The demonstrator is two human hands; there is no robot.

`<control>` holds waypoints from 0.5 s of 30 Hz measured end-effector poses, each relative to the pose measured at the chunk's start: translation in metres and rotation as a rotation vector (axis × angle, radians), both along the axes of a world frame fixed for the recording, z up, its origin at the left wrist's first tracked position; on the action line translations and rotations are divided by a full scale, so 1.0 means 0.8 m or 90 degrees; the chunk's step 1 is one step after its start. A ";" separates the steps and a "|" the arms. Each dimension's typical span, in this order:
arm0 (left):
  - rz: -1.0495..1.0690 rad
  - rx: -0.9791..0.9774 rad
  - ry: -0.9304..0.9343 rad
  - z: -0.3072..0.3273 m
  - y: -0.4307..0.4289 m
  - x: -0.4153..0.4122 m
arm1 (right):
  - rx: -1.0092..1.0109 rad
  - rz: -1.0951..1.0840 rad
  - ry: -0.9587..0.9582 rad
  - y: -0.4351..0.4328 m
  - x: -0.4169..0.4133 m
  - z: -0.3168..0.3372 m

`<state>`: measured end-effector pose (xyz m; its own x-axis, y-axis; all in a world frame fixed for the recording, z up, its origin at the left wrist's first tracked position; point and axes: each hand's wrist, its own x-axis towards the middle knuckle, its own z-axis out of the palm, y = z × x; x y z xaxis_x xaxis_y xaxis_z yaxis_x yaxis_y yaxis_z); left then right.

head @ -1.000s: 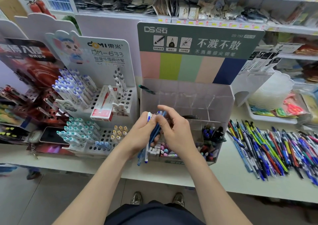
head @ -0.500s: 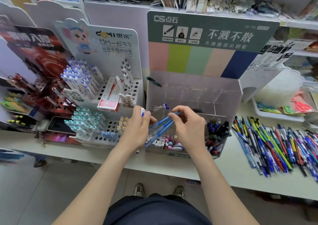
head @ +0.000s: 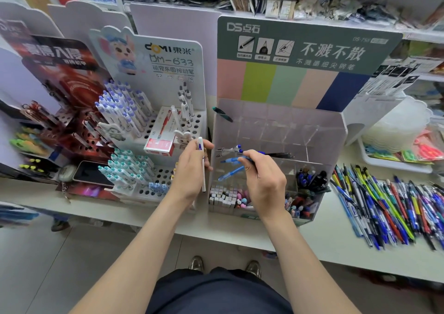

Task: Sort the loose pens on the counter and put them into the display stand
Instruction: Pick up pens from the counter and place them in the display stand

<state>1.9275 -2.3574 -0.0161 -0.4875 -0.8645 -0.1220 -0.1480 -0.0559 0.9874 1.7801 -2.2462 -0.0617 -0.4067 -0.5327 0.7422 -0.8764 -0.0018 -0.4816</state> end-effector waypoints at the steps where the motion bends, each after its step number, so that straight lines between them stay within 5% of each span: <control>1: 0.006 -0.008 0.001 0.002 0.000 -0.001 | -0.002 0.005 0.021 0.000 0.000 0.004; 8: 0.004 -0.242 0.045 0.013 -0.005 -0.012 | 0.101 0.098 0.119 0.002 -0.003 -0.018; 15: 0.037 -0.325 0.050 0.011 0.004 -0.024 | 0.316 0.114 -0.053 -0.001 -0.004 -0.053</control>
